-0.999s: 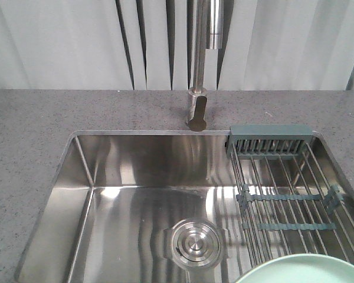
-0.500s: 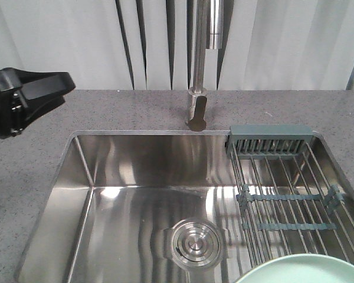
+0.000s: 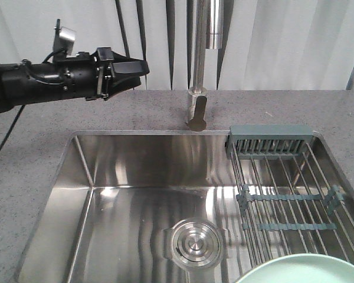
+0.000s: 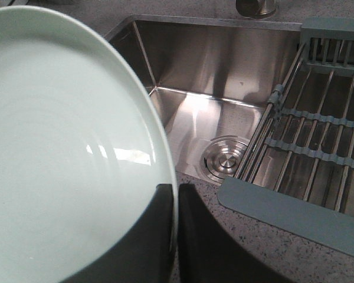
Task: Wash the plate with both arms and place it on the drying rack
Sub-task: 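Extend the left gripper toward the faucet handle above the sink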
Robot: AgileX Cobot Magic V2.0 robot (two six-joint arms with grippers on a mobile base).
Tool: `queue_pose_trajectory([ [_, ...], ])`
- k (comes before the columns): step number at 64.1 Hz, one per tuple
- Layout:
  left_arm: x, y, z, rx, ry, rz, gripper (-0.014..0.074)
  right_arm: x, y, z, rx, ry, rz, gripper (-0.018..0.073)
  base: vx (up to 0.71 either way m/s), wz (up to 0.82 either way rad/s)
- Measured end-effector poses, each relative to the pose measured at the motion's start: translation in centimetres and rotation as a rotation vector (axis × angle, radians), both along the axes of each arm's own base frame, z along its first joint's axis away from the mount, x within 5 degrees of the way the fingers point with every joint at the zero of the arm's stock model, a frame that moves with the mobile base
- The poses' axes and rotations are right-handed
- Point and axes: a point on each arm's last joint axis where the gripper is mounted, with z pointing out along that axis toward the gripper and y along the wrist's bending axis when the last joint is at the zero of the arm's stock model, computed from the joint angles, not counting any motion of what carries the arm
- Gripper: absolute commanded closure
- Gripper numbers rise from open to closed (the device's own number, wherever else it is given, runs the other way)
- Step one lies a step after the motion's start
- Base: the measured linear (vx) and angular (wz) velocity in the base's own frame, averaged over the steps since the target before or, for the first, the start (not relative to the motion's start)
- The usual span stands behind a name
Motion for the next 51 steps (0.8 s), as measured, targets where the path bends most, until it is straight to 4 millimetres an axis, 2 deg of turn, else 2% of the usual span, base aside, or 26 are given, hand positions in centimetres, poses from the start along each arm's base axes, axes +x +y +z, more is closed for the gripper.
queue_pose_trajectory([
  [6,1.9,-1.5,-0.9,-0.001,-0.008,-0.029,0.0216,0.0,0.0,0.0,0.000,0.000,0.000,0.0564,0.00,0.00],
  [19,4.9,-4.2,-2.7,-0.004,-0.030,-0.076,0.0216,0.0,0.0,0.0,0.000,0.000,0.000,0.0564,0.00,0.00],
  [35,7.0,-7.0,-4.7,-0.023,-0.012,-0.113,0.0216,0.0,0.0,0.0,0.000,0.000,0.000,0.0564,0.00,0.00],
  [51,7.9,-9.2,-6.5,-0.036,0.015,-0.141,0.0216,0.0,0.0,0.0,0.000,0.000,0.000,0.0564,0.00,0.00],
])
